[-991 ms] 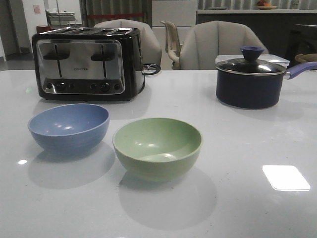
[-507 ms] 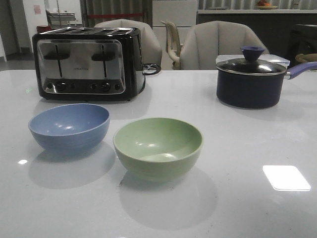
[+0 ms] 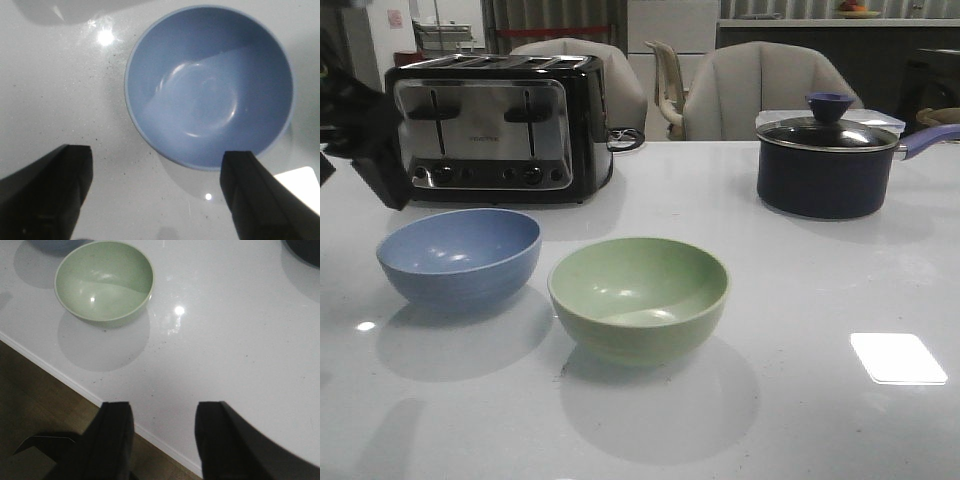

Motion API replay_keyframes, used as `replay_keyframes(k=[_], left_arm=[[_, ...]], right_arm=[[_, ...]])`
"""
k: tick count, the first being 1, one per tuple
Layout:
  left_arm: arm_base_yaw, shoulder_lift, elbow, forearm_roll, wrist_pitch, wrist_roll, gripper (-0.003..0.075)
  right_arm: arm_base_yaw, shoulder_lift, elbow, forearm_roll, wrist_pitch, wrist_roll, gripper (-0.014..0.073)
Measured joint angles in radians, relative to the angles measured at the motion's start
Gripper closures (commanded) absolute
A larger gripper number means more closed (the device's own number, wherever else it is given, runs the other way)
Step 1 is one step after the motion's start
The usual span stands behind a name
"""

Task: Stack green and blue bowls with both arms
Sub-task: 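Lower the left gripper onto the light blue bowl rim and grasp it, then lift the blue bowl with the left gripper over the green bowl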

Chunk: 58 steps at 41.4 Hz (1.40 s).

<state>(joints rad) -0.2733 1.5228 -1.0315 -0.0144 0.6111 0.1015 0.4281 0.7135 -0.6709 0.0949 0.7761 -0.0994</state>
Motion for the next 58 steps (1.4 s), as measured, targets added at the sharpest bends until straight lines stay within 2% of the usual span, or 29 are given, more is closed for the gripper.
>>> replay_keyframes(k=[15, 24, 30, 42, 50, 58], left_arm=[[0.0, 0.233, -0.12, 0.044, -0.024, 0.0, 0.0148], [0.007, 0.311, -0.166, 0.054, -0.029, -0.01, 0.0216], [0.022, 0.325, -0.17, 0.054, -0.033, -0.013, 0.0311], [0.025, 0.325, -0.175, 0.057, -0.033, -0.017, 0.062], [0.025, 0.325, -0.191, 0.052, -0.028, -0.024, 0.0619], [0.025, 0.296, -0.24, 0.052, 0.068, -0.026, 0.0619]], right_arm=[[0.0, 0.0, 0.0, 0.0, 0.0, 0.0, 0.0175], [0.0, 0.0, 0.0, 0.0, 0.0, 0.0, 0.0175], [0.0, 0.0, 0.0, 0.0, 0.001, 0.0, 0.0175], [0.0, 0.0, 0.0, 0.0, 0.001, 0.0, 0.0175], [0.0, 0.0, 0.0, 0.0, 0.001, 0.0, 0.0175], [0.0, 0.0, 0.0, 0.0, 0.001, 0.0, 0.0175]])
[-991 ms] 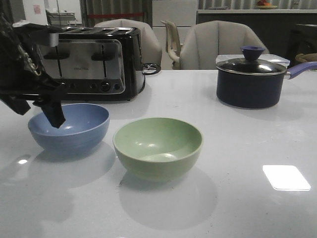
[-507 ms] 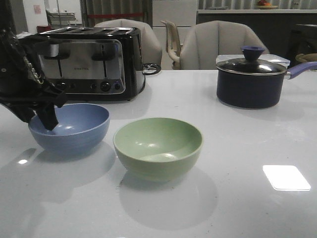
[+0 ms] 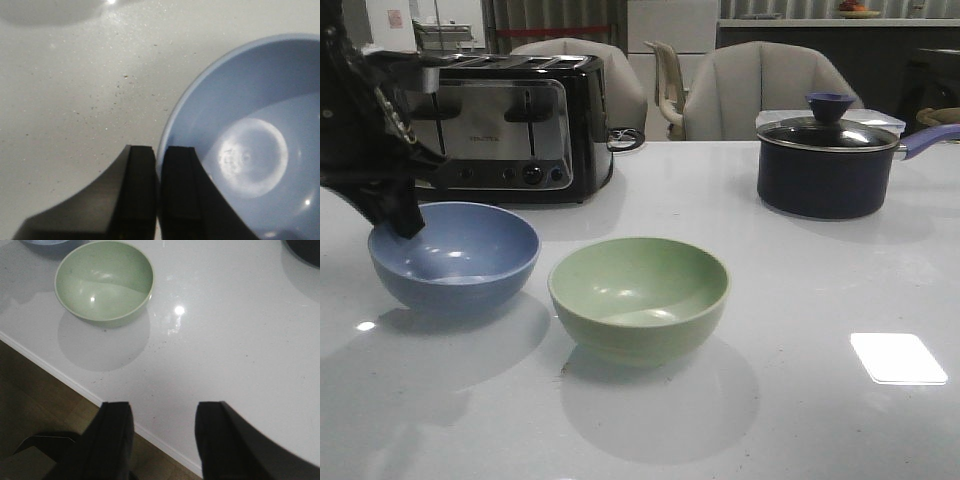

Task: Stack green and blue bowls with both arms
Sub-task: 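Lift the blue bowl with the left gripper over the green bowl, then lower the blue bowl into the green bowl and open the left gripper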

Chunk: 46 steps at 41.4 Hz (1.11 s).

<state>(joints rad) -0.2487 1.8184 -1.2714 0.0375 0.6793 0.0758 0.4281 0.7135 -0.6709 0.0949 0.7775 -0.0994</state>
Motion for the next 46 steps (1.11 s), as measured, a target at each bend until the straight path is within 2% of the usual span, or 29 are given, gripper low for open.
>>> replay_keyframes(k=[7, 21, 36, 46], left_arm=[[0.0, -0.081, -0.042, -0.047, 0.058, 0.017, 0.0619], [-0.015, -0.178, -0.059, -0.37, 0.177, 0.214, 0.0619], [-0.197, -0.167, -0.059, -0.409, 0.107, 0.234, 0.0618], [-0.243, -0.067, -0.099, -0.409, 0.08, 0.193, 0.0618]], right_arm=[[0.0, 0.0, 0.0, 0.0, 0.0, 0.0, 0.0175], [0.0, 0.0, 0.0, 0.0, 0.0, 0.0, 0.0175], [0.0, 0.0, 0.0, 0.0, 0.0, 0.0, 0.0175], [0.0, 0.0, 0.0, 0.0, 0.0, 0.0, 0.0175]])
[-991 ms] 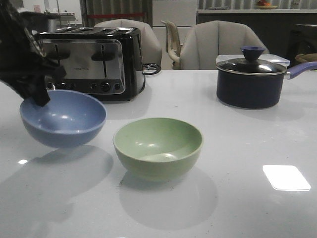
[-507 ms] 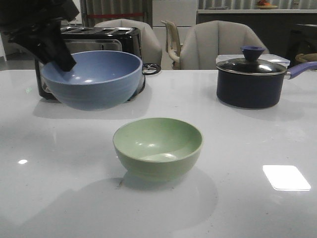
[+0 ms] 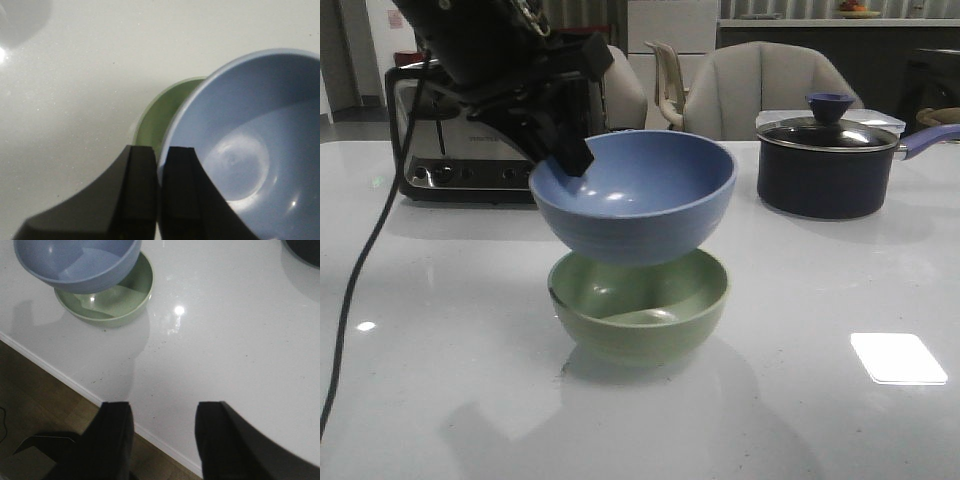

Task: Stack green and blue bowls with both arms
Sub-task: 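Lower the blue bowl into the green bowl and open the left gripper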

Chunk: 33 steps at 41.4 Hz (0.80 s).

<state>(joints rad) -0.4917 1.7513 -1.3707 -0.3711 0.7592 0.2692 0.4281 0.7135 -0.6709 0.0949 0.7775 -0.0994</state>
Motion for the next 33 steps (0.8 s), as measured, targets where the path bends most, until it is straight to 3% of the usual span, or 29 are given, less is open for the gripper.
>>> replay_keyframes(k=[18, 21, 26, 29, 33], left_arm=[[0.0, 0.112, -0.028, 0.038, 0.008, -0.021, 0.0606], [0.0, 0.112, -0.028, 0.039, 0.008, -0.021, 0.0551], [0.0, 0.112, -0.028, 0.039, 0.008, -0.021, 0.036], [0.0, 0.112, -0.028, 0.039, 0.008, -0.021, 0.0284], [0.0, 0.112, -0.028, 0.039, 0.008, -0.021, 0.0267]], right_arm=[[0.0, 0.0, 0.0, 0.0, 0.0, 0.0, 0.0175], [0.0, 0.0, 0.0, 0.0, 0.0, 0.0, 0.0175], [0.0, 0.0, 0.0, 0.0, 0.0, 0.0, 0.0175], [0.0, 0.0, 0.0, 0.0, 0.0, 0.0, 0.0175], [0.0, 0.0, 0.0, 0.0, 0.0, 0.0, 0.0175]])
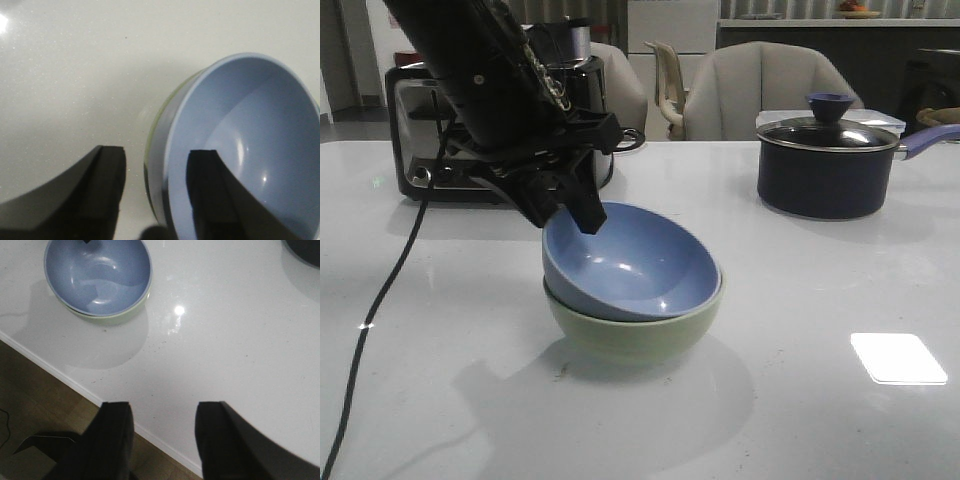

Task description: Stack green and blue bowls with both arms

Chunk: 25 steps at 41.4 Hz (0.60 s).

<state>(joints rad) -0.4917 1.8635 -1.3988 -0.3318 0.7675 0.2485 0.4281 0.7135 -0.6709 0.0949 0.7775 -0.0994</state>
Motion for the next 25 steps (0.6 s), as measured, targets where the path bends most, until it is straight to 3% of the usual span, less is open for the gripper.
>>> replay_keyframes(k=[13, 25], left_arm=[[0.0, -0.031, 0.0, 0.02, 0.0, 0.0, 0.0272], [0.0, -0.209, 0.063, 0.095, 0.017, -0.001, 0.0272]], right_arm=[[0.0, 0.0, 0.0, 0.0, 0.0, 0.0, 0.0175], [0.0, 0.0, 0.0, 0.0, 0.0, 0.0, 0.0175]])
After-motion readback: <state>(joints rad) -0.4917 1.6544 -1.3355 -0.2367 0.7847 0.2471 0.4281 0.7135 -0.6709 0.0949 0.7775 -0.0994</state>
